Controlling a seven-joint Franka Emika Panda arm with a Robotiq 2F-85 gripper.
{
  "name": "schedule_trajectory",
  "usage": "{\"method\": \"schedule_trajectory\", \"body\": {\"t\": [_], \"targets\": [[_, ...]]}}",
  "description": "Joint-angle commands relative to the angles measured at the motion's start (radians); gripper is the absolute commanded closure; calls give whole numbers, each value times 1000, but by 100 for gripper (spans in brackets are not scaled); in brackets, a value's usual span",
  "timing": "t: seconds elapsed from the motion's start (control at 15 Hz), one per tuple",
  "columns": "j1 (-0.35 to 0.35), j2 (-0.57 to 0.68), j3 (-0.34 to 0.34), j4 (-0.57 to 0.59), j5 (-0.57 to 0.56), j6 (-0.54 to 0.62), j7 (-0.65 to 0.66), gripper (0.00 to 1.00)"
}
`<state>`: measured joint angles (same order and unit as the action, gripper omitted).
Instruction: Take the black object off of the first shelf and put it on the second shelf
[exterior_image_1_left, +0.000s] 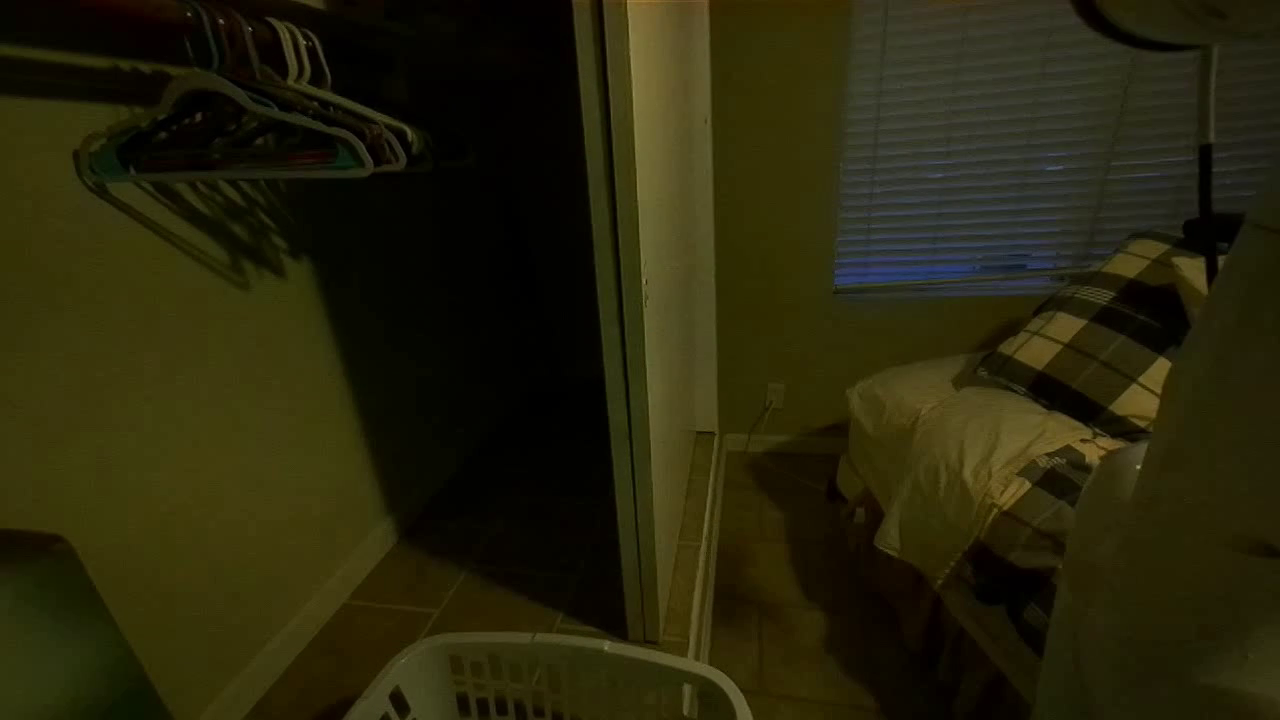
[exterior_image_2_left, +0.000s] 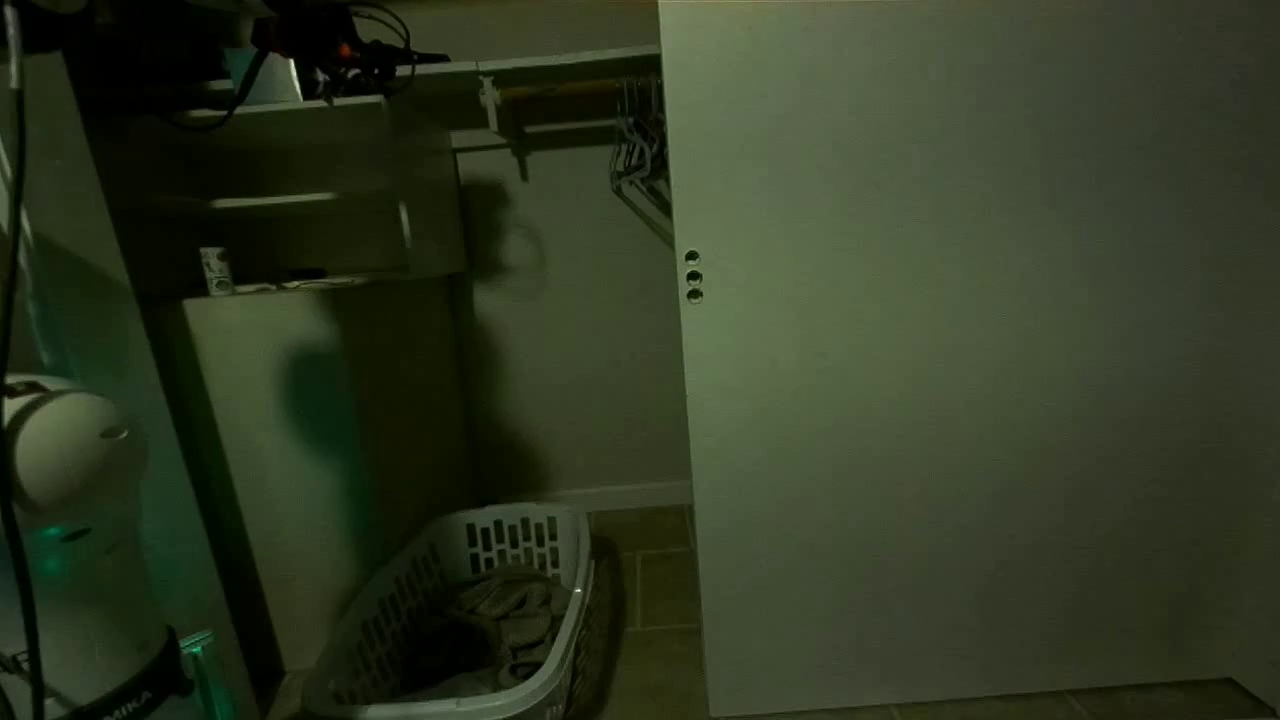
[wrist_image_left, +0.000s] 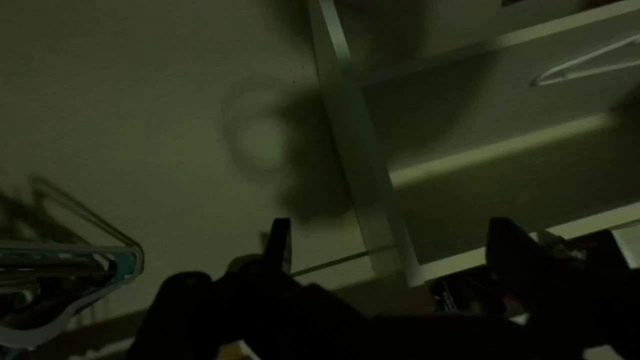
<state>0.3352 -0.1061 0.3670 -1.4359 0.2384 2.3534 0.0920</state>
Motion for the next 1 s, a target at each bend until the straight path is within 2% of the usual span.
{"method": "schedule_trajectory", "body": {"t": [0.0, 0.47, 0.53, 0.93], "targets": [[55, 169, 39, 227, 74, 11, -40, 0], [115, 335, 137, 438, 207, 14, -36, 0], [95, 262, 115, 340, 166, 18, -15, 0], [96, 272, 117, 345, 166, 18, -15, 0]]}}
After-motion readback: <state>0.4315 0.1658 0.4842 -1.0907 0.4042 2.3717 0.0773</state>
